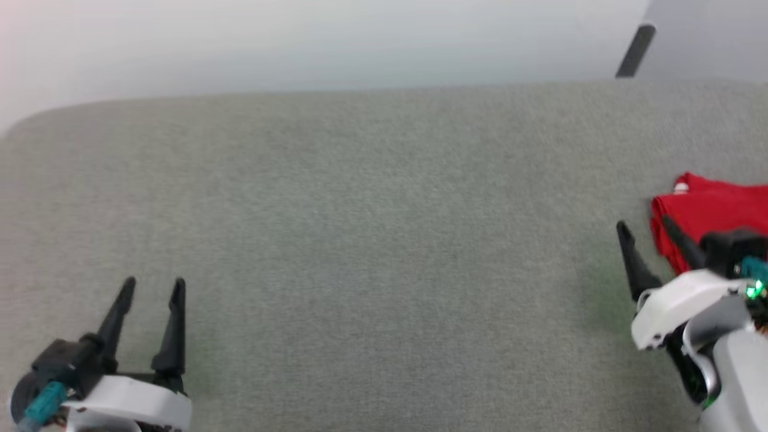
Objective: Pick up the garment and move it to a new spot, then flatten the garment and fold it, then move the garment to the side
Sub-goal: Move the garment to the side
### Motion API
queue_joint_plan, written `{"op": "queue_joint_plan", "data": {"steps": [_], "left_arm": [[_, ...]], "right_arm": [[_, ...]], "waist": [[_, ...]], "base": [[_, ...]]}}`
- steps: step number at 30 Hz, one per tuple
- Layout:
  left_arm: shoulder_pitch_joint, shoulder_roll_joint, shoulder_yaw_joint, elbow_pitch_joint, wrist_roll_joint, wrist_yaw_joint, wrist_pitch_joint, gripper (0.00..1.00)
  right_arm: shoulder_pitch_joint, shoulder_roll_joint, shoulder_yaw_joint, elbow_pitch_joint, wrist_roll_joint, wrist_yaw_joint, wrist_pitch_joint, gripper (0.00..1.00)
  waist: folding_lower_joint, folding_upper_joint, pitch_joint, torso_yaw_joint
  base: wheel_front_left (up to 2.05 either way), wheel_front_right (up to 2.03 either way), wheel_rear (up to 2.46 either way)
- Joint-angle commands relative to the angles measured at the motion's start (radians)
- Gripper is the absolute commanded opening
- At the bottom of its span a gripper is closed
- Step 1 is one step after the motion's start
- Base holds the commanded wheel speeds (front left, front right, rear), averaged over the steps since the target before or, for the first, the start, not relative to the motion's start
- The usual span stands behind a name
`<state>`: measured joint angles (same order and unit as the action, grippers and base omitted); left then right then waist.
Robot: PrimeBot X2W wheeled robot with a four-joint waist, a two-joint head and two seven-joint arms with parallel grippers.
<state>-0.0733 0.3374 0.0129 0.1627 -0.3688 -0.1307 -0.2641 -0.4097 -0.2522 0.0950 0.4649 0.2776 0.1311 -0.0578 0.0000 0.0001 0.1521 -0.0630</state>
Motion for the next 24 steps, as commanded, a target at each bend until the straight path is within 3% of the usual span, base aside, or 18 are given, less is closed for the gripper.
{"op": "queue_joint_plan", "data": {"steps": [1,9,24], "left_arm": [[0.017,-0.008,0.002,0.009,0.006,0.001,0.001,1.0],[0.079,-0.044,0.007,0.058,0.016,0.001,0.001,1.0],[0.127,-0.062,0.004,0.032,0.009,0.001,0.001,1.0]], "right_arm": [[0.027,0.007,-0.003,-0.008,0.013,-0.001,-0.008,1.0],[0.167,0.035,-0.013,-0.093,0.059,-0.001,-0.068,1.0],[0.352,0.064,-0.091,-0.287,0.04,-0.001,-0.094,1.0]], "waist": [[0.0,-0.0001,-0.065,0.058],[0.0,-0.0001,-0.147,0.092],[0.0,-0.0001,-0.192,0.107]], "base": [[0.0,0.0,0.0],[0.0,0.0,0.0],[0.0,0.0,0.0]]}}
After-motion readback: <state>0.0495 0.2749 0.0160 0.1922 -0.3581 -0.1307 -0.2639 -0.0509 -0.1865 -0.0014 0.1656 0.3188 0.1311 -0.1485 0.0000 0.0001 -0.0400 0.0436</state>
